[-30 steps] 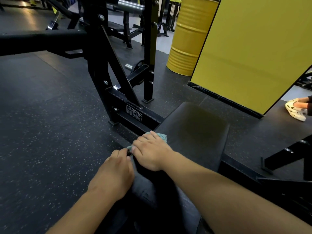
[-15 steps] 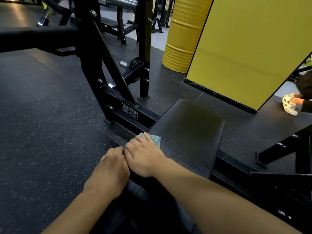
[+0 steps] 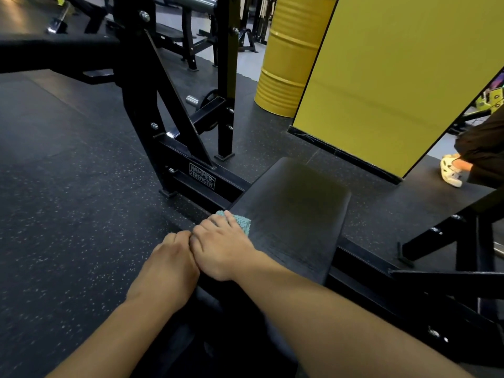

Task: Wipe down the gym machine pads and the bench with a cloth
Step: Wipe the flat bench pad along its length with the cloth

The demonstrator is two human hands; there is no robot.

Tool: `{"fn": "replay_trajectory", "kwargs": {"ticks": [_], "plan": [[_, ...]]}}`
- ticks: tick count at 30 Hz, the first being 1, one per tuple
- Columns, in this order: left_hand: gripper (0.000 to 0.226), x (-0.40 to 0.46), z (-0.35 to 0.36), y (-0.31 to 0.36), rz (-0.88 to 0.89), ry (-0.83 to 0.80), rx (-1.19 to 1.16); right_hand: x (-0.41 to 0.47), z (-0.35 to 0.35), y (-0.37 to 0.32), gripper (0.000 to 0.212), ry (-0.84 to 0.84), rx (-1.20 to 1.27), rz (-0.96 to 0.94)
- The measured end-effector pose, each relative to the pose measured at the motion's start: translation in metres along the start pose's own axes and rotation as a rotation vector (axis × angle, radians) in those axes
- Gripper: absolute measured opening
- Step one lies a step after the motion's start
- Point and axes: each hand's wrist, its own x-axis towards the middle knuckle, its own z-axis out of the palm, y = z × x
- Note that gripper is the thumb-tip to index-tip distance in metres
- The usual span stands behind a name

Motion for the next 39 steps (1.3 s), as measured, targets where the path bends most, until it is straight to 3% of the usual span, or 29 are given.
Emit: {"fn": "replay_trajectory", "kwargs": {"ticks": [7,15,18,21,25,32,39], "plan": [[0.019,-0.010,0.003,-0.015,0.119,-0.044,0.109,-0.007,0.004,-0.006,0.047,0.000,-0.012,-0.038],[0.018,0.001,0.007,-0.010,0.023,-0.012,0.026,0.012,-0.002,0.010,0.044,-0.023,-0.089,-0.061],[0.041,-0.001,0.011,-0.014,-0.027,-0.078,0.054,0.013,0.002,0.010,0.044,-0.020,-0.104,-0.058],[0.020,-0.002,0.005,-0.008,-0.062,-0.060,0.013,0.013,0.004,0.009,0.043,0.029,-0.100,-0.059],[0.011,0.002,0.005,-0.008,-0.120,-0.061,-0.040,0.013,0.006,0.008,0.042,0.029,-0.093,-0.048],[0.011,-0.009,-0.003,-0.007,-0.175,-0.016,-0.026,0.001,0.010,-0.009,0.040,-0.006,-0.087,-0.030],[0.021,-0.041,-0.012,-0.018,-0.107,-0.023,-0.004,-0.016,0.020,-0.029,0.041,0.003,-0.063,-0.057]]}}
